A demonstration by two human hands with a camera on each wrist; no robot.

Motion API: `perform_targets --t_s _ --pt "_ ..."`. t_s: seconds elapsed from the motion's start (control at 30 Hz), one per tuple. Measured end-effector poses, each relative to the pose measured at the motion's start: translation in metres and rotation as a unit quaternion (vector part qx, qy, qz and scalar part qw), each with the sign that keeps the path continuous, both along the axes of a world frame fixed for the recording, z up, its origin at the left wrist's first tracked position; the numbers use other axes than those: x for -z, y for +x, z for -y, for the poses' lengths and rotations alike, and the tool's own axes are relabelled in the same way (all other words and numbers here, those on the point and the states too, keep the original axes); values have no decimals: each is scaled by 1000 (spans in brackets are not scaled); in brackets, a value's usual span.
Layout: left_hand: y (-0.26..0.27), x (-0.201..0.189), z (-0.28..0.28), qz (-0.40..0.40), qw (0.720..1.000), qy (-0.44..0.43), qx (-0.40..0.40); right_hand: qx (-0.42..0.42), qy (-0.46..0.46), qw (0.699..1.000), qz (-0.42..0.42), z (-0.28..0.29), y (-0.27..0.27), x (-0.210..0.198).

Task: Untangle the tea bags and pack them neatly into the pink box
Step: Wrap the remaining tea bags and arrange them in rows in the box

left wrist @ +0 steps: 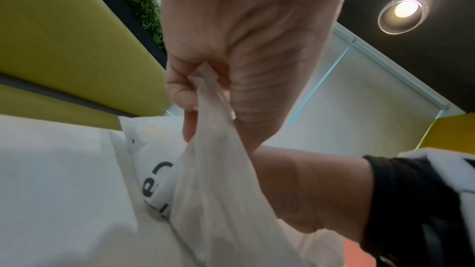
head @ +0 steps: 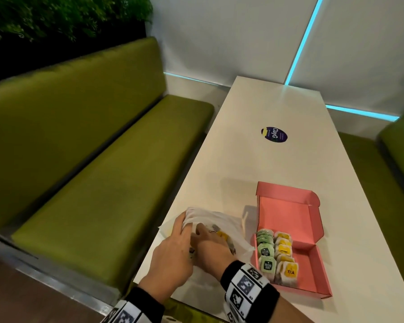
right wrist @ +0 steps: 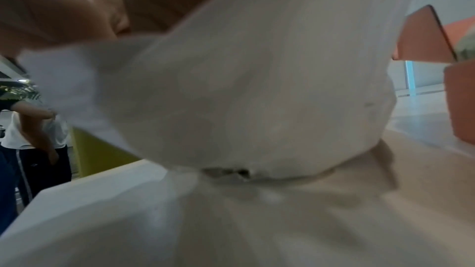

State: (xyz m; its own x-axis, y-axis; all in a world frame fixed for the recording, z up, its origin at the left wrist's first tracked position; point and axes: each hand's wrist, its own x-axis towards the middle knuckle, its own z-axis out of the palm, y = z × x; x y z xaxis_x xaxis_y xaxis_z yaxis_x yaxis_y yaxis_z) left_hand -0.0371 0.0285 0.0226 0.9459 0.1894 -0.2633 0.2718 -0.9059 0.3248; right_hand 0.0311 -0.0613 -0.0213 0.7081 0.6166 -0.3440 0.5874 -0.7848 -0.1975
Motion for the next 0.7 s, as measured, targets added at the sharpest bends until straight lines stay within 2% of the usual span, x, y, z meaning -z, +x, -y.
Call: perform_targets --t_s 0.3,0.43,0.6,0.7 --pt "4 8 2 11 1000 -6 -10 51 162 986 10 15 -2 -17" --pt "6 13 2 14 1000 -6 -18 66 251 966 0 32 -8 -33" --pt "6 14 6 6 1000 20 -15 135 373 916 -62 62 -14 -59" --pt "5 16 7 16 1000 24 -7 207 462 847 -159 80 -17 -71"
